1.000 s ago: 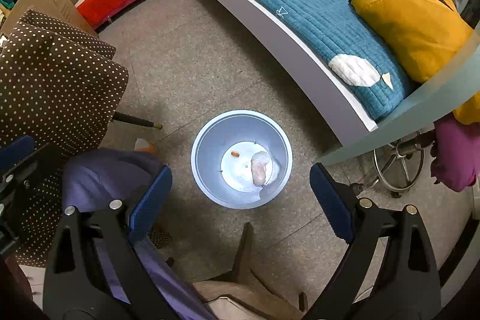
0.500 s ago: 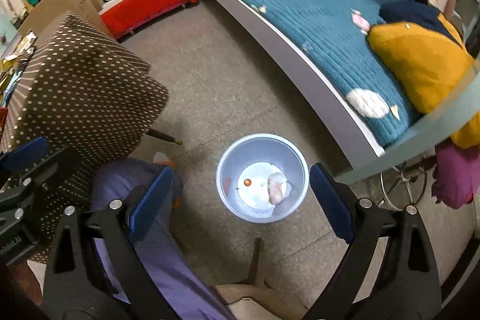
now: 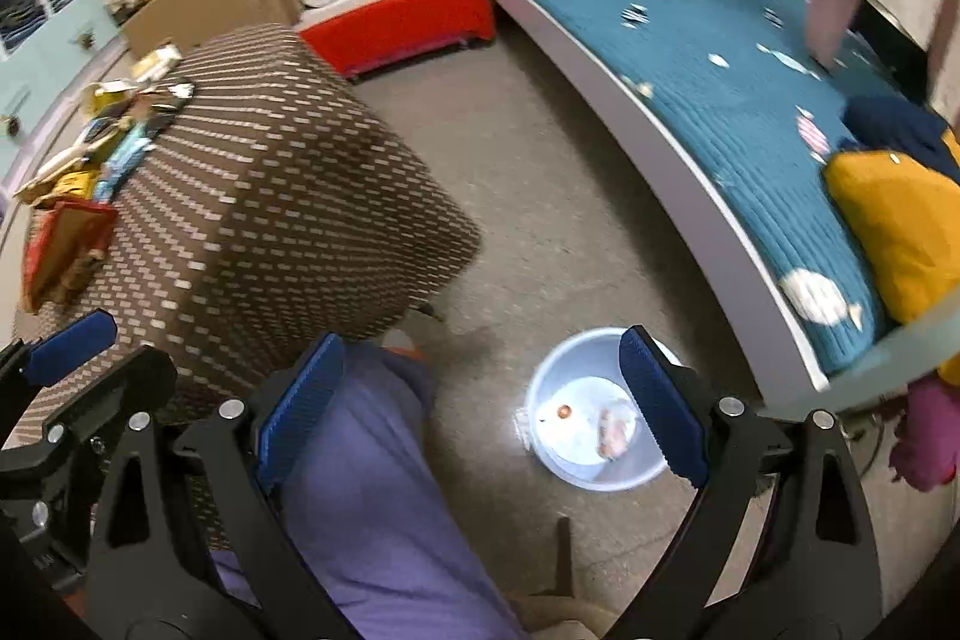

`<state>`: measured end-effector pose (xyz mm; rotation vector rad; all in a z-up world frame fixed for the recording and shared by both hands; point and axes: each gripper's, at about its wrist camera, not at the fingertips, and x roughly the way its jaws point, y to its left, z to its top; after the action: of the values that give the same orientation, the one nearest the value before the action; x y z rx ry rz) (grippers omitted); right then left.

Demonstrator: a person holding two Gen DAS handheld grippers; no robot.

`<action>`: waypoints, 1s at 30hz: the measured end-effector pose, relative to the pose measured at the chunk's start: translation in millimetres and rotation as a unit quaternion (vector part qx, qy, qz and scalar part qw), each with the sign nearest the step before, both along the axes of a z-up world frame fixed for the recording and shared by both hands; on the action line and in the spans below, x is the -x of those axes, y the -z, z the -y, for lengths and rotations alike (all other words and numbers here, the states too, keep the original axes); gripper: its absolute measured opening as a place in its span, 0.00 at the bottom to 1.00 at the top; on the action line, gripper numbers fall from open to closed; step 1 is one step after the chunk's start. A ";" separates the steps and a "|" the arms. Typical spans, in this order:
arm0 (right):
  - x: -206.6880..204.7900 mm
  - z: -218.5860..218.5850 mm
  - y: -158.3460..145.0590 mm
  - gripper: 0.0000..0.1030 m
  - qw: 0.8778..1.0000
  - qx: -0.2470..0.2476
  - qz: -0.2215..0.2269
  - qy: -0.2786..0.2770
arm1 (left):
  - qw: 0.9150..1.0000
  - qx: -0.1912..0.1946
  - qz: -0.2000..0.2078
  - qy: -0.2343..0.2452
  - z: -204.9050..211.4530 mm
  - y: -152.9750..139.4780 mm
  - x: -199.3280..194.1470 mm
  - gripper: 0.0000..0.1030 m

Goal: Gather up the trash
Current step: 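Return both grippers from the bucket to the table, then grasp the red paper snack bag with right gripper while left grasps the red wrapper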

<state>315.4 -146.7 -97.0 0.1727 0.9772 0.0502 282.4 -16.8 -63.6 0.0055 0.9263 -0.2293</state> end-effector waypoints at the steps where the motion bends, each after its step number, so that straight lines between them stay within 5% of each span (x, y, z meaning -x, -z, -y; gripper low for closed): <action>1: -1.3 -6.6 -2.6 0.88 1.000 -0.002 0.004 -0.007 | 1.000 0.005 0.001 -0.008 -8.0 -3.6 1.8 0.70; 13: -10.4 -96.5 -34.5 0.89 0.992 -0.022 0.039 -0.115 | 0.990 -0.004 0.042 -0.133 -110.1 -36.0 29.8 0.70; 21: -10.3 -161.4 -55.7 0.89 0.981 -0.043 0.052 -0.184 | 0.971 -0.012 0.086 -0.224 -190.1 -61.2 57.0 0.72; 30: -23.7 -223.2 -59.0 0.91 0.977 -0.067 0.034 -0.199 | 0.951 -0.015 0.103 -0.292 -263.1 -70.3 80.5 0.73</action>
<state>339.1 76.5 -38.0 0.0953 0.9274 0.4872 201.9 246.2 6.7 -0.2110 0.6884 0.3308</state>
